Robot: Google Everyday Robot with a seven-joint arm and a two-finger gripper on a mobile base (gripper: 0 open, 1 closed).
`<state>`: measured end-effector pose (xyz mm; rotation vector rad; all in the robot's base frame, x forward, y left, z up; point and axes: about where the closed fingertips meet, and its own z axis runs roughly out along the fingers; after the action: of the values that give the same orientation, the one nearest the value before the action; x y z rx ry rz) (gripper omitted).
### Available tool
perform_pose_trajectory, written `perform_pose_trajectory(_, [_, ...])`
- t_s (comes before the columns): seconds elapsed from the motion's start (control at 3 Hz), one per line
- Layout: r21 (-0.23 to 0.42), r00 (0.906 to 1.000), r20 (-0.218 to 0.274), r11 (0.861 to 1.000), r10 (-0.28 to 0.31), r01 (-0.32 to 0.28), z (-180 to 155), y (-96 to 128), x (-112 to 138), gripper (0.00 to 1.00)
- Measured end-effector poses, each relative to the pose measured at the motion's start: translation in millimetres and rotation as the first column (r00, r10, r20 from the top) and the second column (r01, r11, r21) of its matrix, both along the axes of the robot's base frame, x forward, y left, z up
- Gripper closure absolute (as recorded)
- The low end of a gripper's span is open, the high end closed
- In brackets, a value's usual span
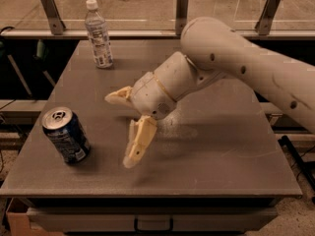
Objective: Knock pepsi can over
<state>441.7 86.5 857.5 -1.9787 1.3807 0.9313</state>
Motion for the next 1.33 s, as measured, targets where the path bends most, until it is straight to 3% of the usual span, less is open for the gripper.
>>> perform_pose_trajectory(0.33, [0.121,0.9973,-0.057,0.992,0.047,-0.040,0.3,42.9,-10.3,0.00])
perform_pose_trajectory(0.67, [0.211,0.9882,-0.138,0.977,0.067,-0.037,-1.3,73.9,-18.3,0.16])
perform_pose_trajectory(1.0, [0.267,0.9734,-0.212,0.963,0.087,-0.028,-3.0,97.0,-26.9,0.39])
perform_pose_trajectory(1.33, [0.285,0.9617,-0.262,0.959,0.079,-0.001,-0.9,104.6,-27.3,0.62])
